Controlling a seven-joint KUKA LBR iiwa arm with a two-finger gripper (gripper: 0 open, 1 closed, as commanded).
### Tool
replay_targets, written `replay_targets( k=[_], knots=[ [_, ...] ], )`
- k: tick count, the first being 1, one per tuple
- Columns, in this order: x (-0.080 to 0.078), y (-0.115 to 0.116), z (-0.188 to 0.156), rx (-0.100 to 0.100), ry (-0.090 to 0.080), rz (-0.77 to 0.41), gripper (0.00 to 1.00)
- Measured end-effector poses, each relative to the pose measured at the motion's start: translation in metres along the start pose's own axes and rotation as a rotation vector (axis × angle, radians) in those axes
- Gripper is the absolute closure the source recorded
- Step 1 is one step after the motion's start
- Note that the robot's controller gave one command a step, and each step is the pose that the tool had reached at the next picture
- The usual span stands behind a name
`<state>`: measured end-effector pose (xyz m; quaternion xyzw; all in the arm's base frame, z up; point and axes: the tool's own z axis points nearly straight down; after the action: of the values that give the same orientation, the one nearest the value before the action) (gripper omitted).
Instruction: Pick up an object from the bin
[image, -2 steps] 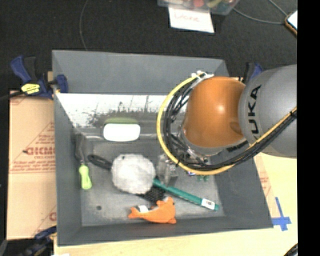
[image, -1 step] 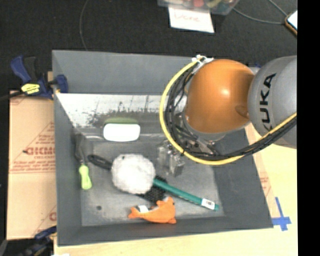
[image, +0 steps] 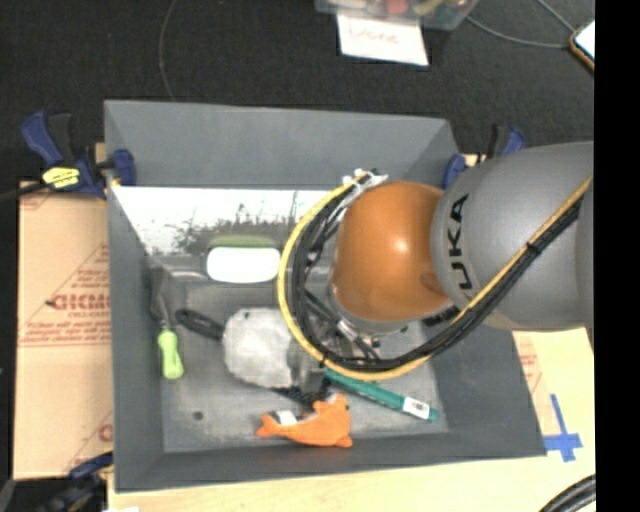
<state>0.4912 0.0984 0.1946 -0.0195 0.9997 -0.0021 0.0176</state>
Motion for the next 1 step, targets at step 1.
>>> replay_targets(
  k=[1],
  knots=[
    [-0.0178, 0.0145, -0.0029, 0.004, -0.014, -0.240, 1.00]
  ],
)
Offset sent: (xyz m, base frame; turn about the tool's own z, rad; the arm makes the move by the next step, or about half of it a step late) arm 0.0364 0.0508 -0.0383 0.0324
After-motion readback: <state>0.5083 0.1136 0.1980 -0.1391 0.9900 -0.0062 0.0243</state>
